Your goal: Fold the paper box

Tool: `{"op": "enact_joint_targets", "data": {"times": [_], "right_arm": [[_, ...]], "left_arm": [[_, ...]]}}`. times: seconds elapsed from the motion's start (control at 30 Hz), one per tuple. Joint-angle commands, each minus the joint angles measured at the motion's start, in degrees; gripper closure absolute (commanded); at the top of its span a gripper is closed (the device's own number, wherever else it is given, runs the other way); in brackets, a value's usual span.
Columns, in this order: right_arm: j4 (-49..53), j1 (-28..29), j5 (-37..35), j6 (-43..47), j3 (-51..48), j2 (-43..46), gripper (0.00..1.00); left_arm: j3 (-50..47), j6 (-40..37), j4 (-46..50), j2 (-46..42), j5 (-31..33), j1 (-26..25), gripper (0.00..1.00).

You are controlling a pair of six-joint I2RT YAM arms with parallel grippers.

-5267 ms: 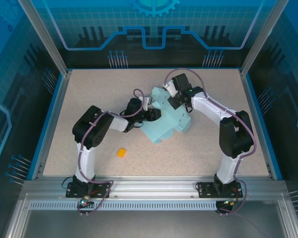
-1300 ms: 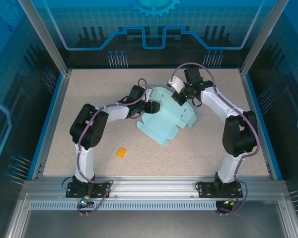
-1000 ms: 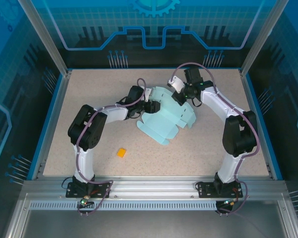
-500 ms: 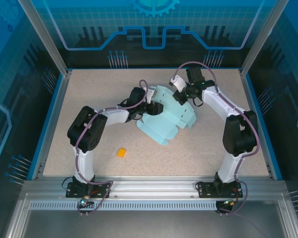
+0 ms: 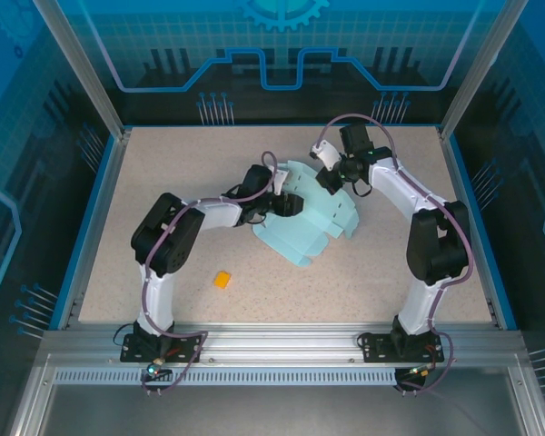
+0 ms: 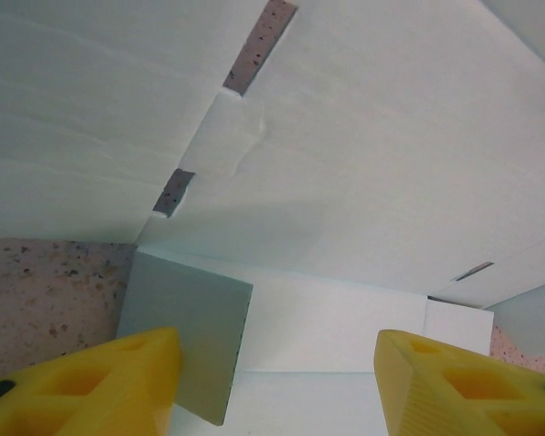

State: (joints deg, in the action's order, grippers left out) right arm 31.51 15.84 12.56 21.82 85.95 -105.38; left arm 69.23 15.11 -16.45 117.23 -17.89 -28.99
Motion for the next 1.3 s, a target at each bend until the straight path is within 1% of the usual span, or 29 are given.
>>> {"op": "enact_joint_targets", "data": {"times": [0.0,0.33,0.6,0.97,1.27], "right_arm": [[-2.06,-0.43,3.16,-1.43,1.86,-0.64,0.99],[-2.24,-0.43,2.68,-1.43,1.48,-0.87,0.99],[-2.15,-0.63,1.31,-1.08,1.21,-0.46,0.99],[-2.33,-1.42,1.22,-0.66,0.58,0.28,0.99],[-2.24,-1.43,2.01,-0.55,0.54,0.33,0.99]], "left_arm": [[2.08,0.51,1.89,1.95,-3.81,-1.31,0.4],[3.89,0.31,3.44,4.17,-5.38,-1.75,0.39],[3.0,-1.05,3.36,0.41,-5.23,-1.38,0.39],[2.14,-2.28,3.46,-4.57,-4.7,2.09,0.39],[4.52,-2.2,4.76,-6.47,-5.64,5.75,0.38]]}}
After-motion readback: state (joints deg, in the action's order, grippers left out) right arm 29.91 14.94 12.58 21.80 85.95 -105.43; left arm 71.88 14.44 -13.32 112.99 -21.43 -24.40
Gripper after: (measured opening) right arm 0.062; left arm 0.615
